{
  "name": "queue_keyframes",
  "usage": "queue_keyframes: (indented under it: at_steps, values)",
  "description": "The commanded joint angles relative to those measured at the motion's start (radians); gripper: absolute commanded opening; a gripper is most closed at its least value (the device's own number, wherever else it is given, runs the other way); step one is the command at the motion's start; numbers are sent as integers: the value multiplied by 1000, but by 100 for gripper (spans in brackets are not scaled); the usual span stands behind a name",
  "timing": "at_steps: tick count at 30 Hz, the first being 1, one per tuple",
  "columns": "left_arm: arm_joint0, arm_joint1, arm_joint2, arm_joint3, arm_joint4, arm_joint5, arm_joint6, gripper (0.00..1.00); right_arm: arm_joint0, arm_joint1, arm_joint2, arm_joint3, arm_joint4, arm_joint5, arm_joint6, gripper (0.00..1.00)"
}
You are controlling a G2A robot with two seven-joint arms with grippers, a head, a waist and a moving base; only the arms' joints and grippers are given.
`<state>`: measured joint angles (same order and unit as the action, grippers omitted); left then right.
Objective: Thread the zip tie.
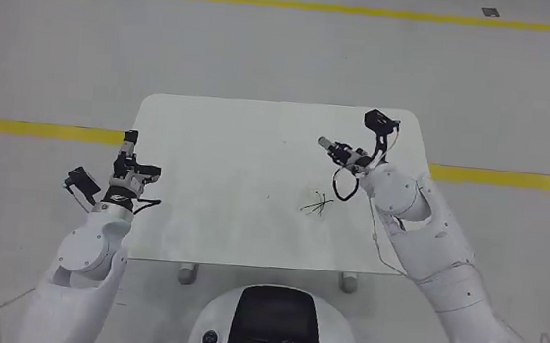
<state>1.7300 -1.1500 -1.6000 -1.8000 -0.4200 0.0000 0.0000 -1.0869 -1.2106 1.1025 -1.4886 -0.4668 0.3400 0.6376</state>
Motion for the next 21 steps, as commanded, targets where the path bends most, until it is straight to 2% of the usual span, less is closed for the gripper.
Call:
queue_keyframes:
  at_steps: [1, 2, 3, 13, 14, 16, 21]
  values:
    - [0, 0, 0, 0, 0, 0, 0, 100, 37, -3, 4, 39, -32, 0, 211, 100]
    - [0, 0, 0, 0, 0, 0, 0, 100, 62, -4, 1, 50, -87, 0, 261, 100]
    - [0, 0, 0, 0, 0, 0, 0, 100, 67, -5, 1, 52, -103, 0, 268, 100]
    - [0, 0, 0, 0, 0, 0, 0, 100, 67, -5, 1, 52, -103, 0, 268, 100]
    - [0, 0, 0, 0, 0, 0, 0, 100, 68, -5, -4, 45, -103, -13, 275, 100]
    - [0, 0, 0, 0, 0, 0, 0, 100, 83, -3, -15, 34, -136, -37, 305, 100]
    - [0, 0, 0, 0, 0, 0, 0, 100, 167, -7, -77, 39, -200, -25, 466, 100]
